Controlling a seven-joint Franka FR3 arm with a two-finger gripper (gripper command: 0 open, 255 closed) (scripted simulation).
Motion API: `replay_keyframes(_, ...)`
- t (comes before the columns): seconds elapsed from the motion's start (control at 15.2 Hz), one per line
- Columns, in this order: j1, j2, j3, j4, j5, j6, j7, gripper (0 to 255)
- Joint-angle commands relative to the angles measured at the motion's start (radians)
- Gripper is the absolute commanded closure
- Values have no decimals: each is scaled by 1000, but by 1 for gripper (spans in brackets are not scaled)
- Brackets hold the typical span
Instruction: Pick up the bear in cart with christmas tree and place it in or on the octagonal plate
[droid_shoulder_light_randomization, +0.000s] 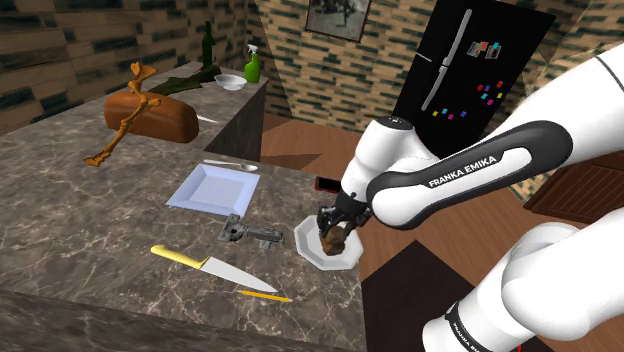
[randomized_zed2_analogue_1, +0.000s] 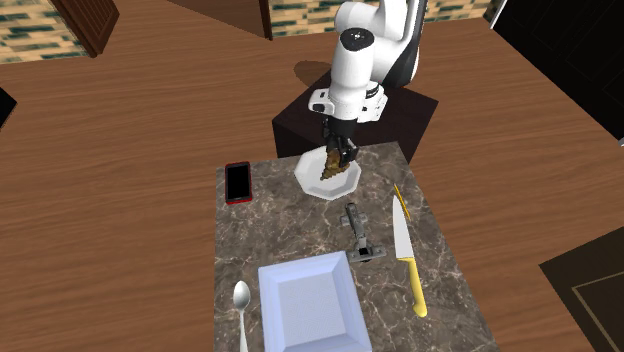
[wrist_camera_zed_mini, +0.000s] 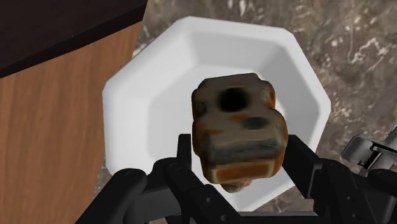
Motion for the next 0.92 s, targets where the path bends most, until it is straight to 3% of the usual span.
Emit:
replay_keyframes(0.0, -5, 31, 7, -8, -4, 39, 5, 255)
replay_keyframes(0.2, -20, 96, 22, -17, -21, 113, 19, 255)
replay_keyframes(0.73, -20, 96, 21, -17, -21, 113, 19, 255)
replay_keyframes(0.79, -19, 94, 21, -19, -20, 112, 18, 0)
replay_keyframes(0.86, -18, 89, 19, -20, -18, 108, 16, 0)
